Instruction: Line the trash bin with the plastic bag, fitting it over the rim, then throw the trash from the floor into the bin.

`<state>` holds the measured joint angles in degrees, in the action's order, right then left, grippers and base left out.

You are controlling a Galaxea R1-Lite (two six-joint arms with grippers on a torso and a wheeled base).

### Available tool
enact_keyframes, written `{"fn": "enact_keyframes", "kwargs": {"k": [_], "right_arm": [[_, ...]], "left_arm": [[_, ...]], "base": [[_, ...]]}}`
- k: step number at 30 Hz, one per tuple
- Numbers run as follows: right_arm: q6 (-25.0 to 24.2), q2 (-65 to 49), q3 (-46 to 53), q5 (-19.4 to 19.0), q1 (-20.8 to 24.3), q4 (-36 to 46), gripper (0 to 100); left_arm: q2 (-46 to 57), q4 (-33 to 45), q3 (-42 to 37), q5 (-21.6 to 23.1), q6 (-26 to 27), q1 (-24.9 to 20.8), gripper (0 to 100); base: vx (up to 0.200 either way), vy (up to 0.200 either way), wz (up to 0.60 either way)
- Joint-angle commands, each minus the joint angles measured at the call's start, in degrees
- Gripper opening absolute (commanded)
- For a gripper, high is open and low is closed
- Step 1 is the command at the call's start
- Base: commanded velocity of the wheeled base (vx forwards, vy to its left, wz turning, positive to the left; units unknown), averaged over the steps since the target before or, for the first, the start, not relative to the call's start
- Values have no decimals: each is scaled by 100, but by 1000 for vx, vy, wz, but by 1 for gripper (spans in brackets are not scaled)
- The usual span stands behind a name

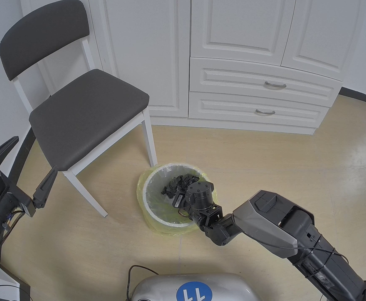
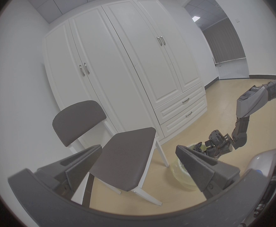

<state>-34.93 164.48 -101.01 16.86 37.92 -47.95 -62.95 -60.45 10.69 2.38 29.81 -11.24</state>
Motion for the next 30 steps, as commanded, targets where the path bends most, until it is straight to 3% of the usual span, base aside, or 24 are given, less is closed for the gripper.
{"fn": "enact_keyframes", "kwargs": {"k": [1, 21, 30], "right_arm": [[30, -416, 767, -429, 57, 5, 0], [-67, -451, 741, -438, -4, -576, 0], [-76, -724, 1242, -429, -4, -655, 0]], "left_arm": [[2, -2, 3, 0, -1, -1, 100], [2, -2, 3, 0, -1, -1, 100], [81, 7, 12, 0, -1, 17, 100]], "base": [[0, 0, 0], [0, 0, 0], [0, 0, 0]]}}
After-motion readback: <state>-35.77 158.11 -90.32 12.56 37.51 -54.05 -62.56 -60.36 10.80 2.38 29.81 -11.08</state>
